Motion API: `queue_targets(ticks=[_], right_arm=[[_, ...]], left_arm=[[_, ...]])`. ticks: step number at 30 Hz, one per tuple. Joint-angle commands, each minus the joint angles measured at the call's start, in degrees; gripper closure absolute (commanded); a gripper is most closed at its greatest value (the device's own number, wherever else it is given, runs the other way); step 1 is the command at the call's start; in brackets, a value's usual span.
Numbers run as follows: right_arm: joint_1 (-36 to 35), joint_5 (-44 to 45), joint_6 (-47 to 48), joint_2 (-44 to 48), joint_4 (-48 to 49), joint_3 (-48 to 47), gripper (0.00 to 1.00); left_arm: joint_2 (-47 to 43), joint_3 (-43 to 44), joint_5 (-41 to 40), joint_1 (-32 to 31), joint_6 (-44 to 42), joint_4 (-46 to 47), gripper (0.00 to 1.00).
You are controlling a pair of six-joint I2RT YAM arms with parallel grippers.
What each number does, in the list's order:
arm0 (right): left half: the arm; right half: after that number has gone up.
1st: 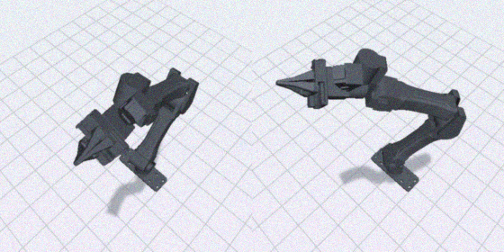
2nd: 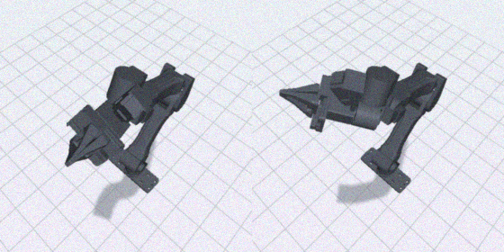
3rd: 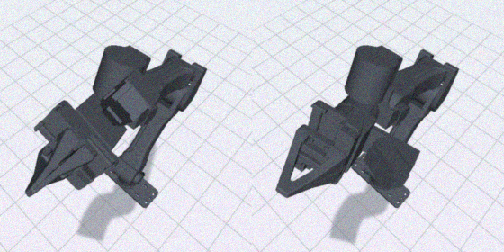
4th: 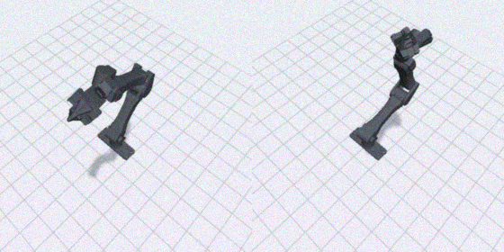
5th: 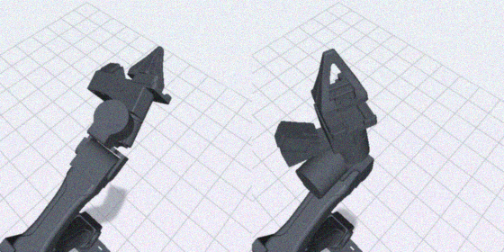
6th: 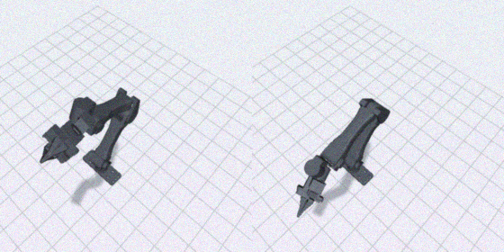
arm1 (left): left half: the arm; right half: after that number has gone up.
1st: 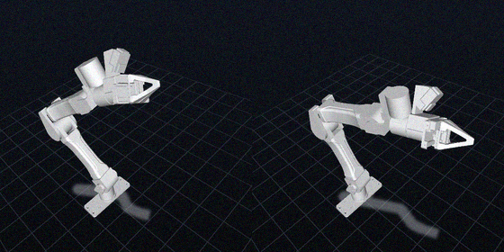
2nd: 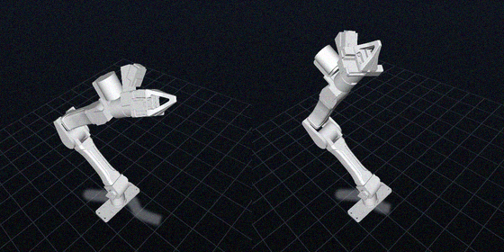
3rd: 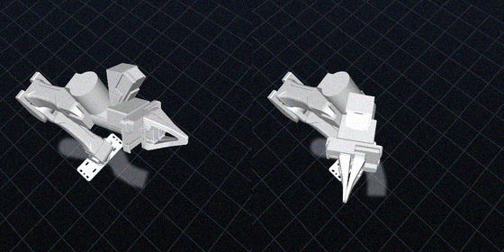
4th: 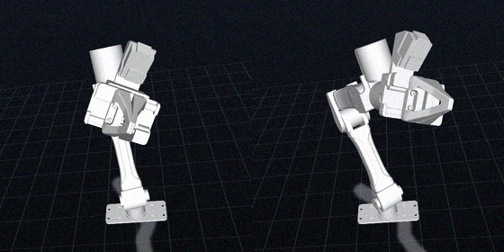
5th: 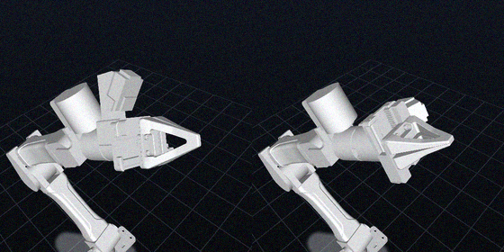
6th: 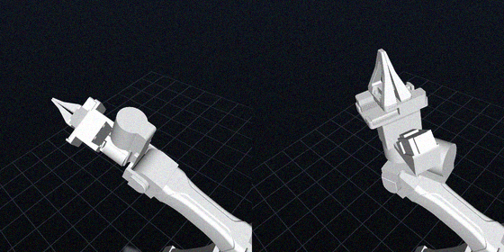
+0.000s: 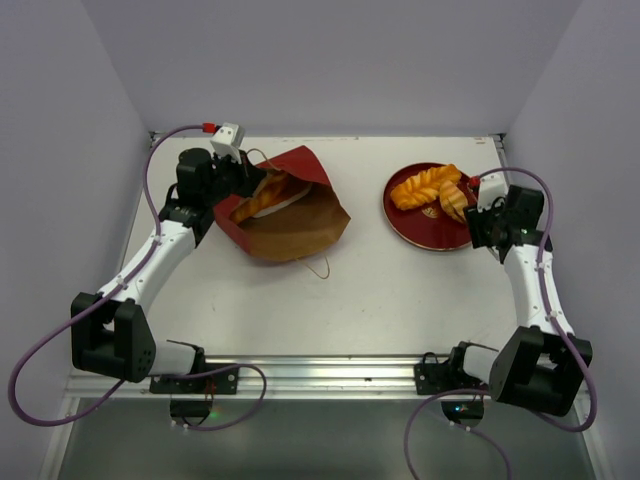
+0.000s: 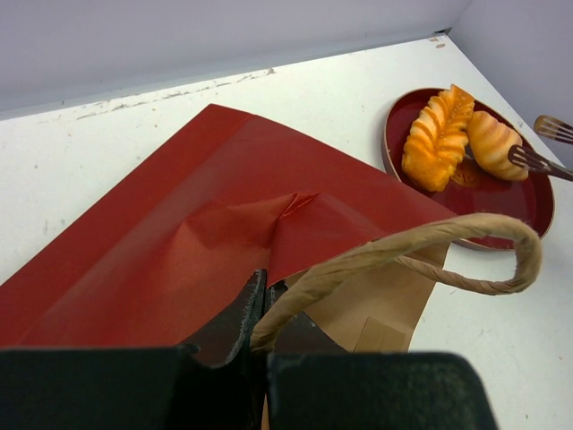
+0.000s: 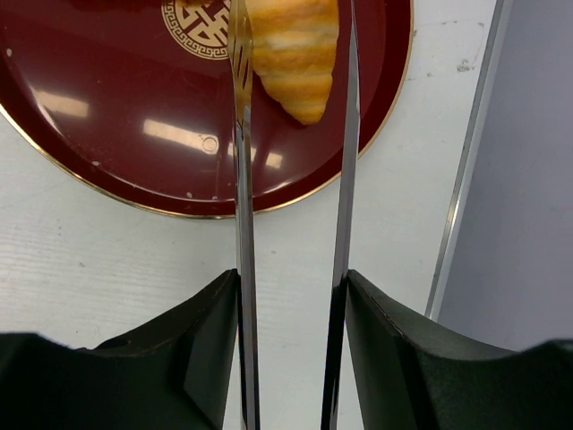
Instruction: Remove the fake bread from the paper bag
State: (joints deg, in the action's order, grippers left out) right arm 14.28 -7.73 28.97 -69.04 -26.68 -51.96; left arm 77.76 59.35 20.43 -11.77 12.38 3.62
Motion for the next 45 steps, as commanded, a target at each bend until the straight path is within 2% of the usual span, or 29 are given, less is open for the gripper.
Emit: queue_targets(ticks=[1, 7, 13, 18, 22, 25, 28, 29, 34, 35, 36, 38, 39, 42, 45], right_arm=[[0.3, -2.9, 0.0, 2.8, 0.0, -1.6, 0.48], [0.2, -6.1, 0.6, 4.0, -1.9, -2.2, 0.49], [0.3, -16.5, 5.2, 6.4, -7.9, -3.7, 0.54], [0.0, -30.2, 13.2, 9.1, -17.8, -7.8, 0.58], [-2.3, -35.5, 19.0, 10.4, -26.2, -12.7, 0.60], [-7.1, -36.0, 22.6, 11.7, -31.4, -15.8, 0.60], [-18.9, -31.2, 20.4, 13.7, -29.9, -15.5, 0.61], [-25.2, -27.7, 19.8, 13.8, -28.1, -15.3, 0.61], [-41.2, -16.9, 15.8, 9.4, -22.3, -16.7, 0.61], [-47.4, -13.8, 15.5, 7.2, -19.3, -16.7, 0.62], [-50.9, -5.6, 15.4, 5.9, -17.7, -16.7, 0.62], [-58.7, 2.6, 15.8, 1.2, -12.3, -16.8, 0.62], [-60.8, 10.4, 16.0, -0.6, -10.3, -17.0, 0.62], [-65.3, 21.7, 18.6, -8.0, -3.8, -19.5, 0.62], [-66.6, 25.4, 20.5, -13.6, 1.5, -22.4, 0.63]], left_arm=[[-1.6, 0.5, 0.2, -0.2, -1.4, -0.3, 1.00], [-1.6, 0.4, 0.2, -0.2, -1.4, -0.3, 1.00], [-1.4, 0.4, 0.9, -0.2, -1.5, -0.1, 1.00], [-1.1, 0.2, 1.5, -0.2, -1.8, -0.1, 1.00], [-0.9, 0.2, 2.3, -0.2, -2.4, -0.1, 1.00], [-0.7, 0.2, 2.4, -0.2, -2.6, -0.3, 1.00], [-0.4, 0.4, 2.7, -0.2, -2.7, -0.5, 1.00], [-0.4, 0.6, 2.7, -0.2, -2.8, -0.6, 1.00], [-0.2, 0.8, 2.3, -0.3, -3.4, -1.4, 1.00], [-0.1, 0.9, 2.3, -0.3, -3.5, -1.5, 1.00], [-0.1, 1.0, 2.0, -0.3, -3.7, -1.9, 1.00], [-0.1, 1.1, 1.9, -0.3, -3.7, -2.3, 1.00], [0.0, 1.2, 1.8, -0.3, -3.7, -2.5, 1.00], [-0.1, 1.4, 1.7, -0.4, -3.9, -3.2, 1.00], [-0.3, 1.3, 1.4, -0.4, -4.2, -3.5, 1.00]])
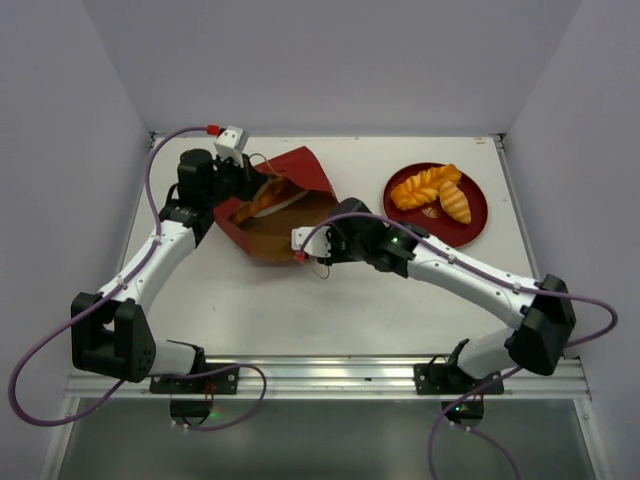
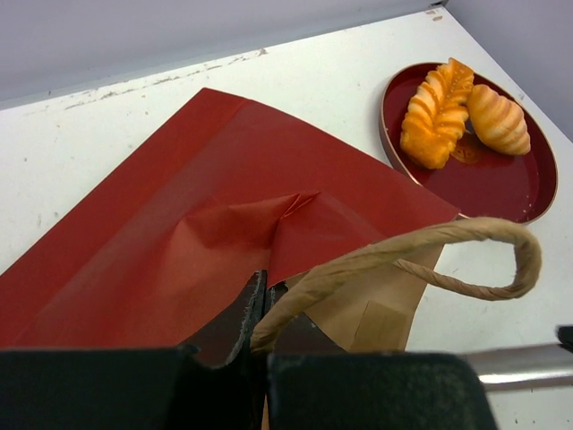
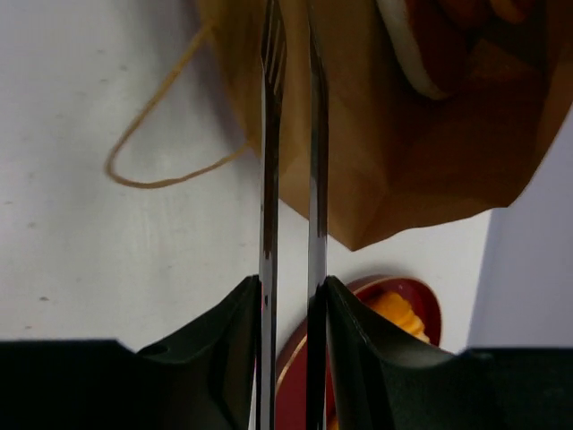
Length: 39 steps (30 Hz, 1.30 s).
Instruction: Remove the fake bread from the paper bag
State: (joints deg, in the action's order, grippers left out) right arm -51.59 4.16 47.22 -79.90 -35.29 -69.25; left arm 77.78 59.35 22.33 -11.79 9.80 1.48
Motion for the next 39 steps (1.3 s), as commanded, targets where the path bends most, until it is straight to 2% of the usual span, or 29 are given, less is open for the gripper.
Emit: queue_targets(ticks=[1, 15, 39], right_arm=[[-1.0, 15.2, 2.7, -3.9, 12.1, -5.8, 0.63], [-4.3, 22.7, 12.8, -18.7, 25.0, -12.4, 0.62], [-7.1, 24.2, 14.4, -28.6, 24.7, -21.1, 0.60]], left_arm=[[-0.4, 1.3, -0.5, -0.4, -1.7, -1.4, 1.00], [-2.3, 0.0, -1.8, -0.5, -2.3, -1.4, 1.00], [-3.2, -0.6, -1.1, -0.5, -2.6, -1.4, 1.00]])
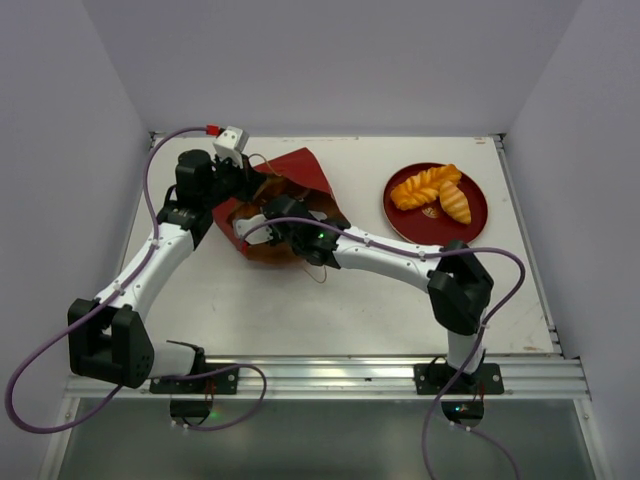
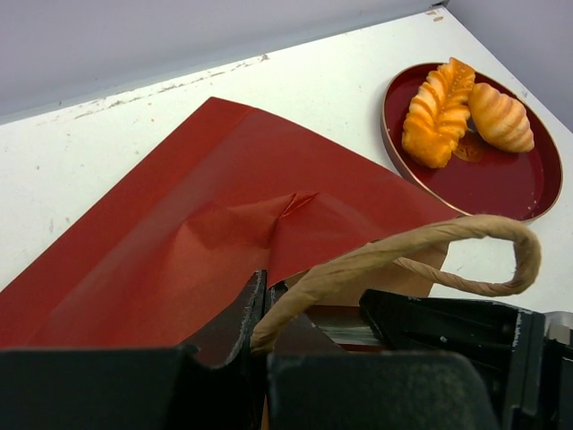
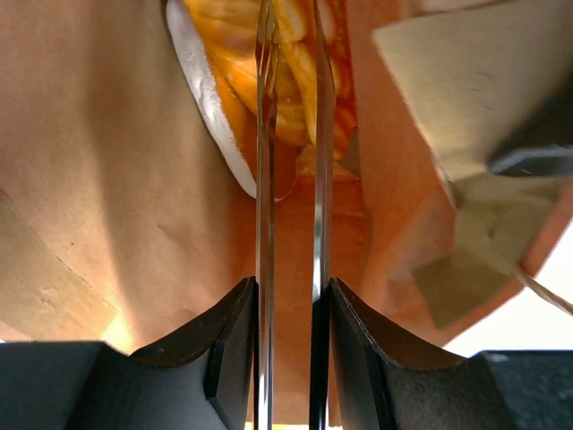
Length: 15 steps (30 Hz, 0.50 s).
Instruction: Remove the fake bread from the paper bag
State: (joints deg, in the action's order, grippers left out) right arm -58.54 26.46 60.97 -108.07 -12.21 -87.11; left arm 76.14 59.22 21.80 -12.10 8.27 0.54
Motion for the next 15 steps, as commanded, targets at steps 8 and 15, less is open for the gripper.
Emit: queue_targets(ticks=[8, 15], right_arm=[[-0.1, 2.3, 0.7, -2.4, 1.5, -4.7, 0.59], [-0.1, 2.7, 0.7, -4.4, 1.4, -5.9, 0.59]], left_arm=[[-1.6, -0.5, -0.5, -0.2, -1.1, -0.4, 1.00], [-1.7, -0.7, -0.4, -0.2, -1.1, -0.4, 1.00]])
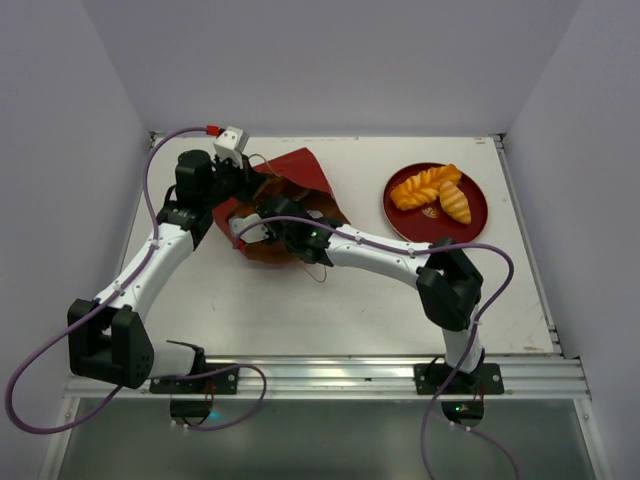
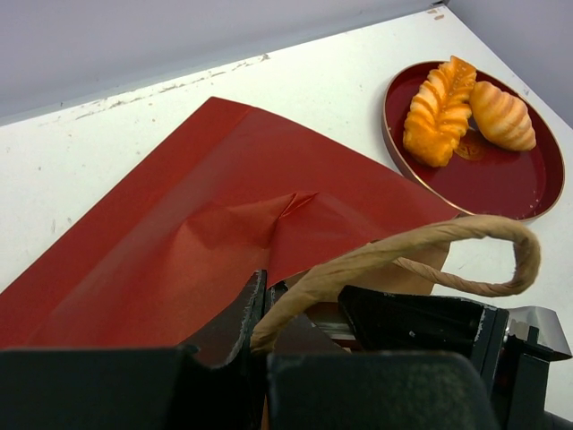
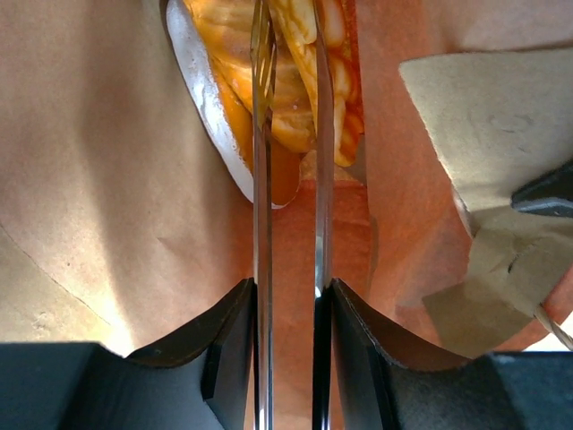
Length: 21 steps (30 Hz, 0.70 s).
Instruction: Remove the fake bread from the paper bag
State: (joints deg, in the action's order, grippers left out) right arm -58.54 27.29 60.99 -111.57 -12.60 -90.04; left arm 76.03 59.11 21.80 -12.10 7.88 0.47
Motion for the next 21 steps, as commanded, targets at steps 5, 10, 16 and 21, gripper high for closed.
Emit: queue_targets(ticks=[5, 10, 16, 21], right_arm=[[-0.1, 2.5, 0.5, -1.4, 1.9, -3.7, 0.59], [0.0, 2.8, 0.4, -1.1, 2.1, -3.3, 0.56], [0.0, 2.9, -0.2, -0.1, 3.3, -2.1, 0.56], [0.0, 2.8, -0.4, 1.4, 3.6, -1.2, 0.56]], left_arm=[[-1.6, -0.6, -0.4, -0.1, -0.8, -0.4, 1.00], [-1.6, -0.6, -0.3, -0.1, -0.7, -0.4, 1.00], [-1.6, -0.6, -0.3, -0.1, -0.7, -0.4, 1.00], [-1.6, -0.6, -0.2, -0.1, -0.8, -0.4, 1.00]])
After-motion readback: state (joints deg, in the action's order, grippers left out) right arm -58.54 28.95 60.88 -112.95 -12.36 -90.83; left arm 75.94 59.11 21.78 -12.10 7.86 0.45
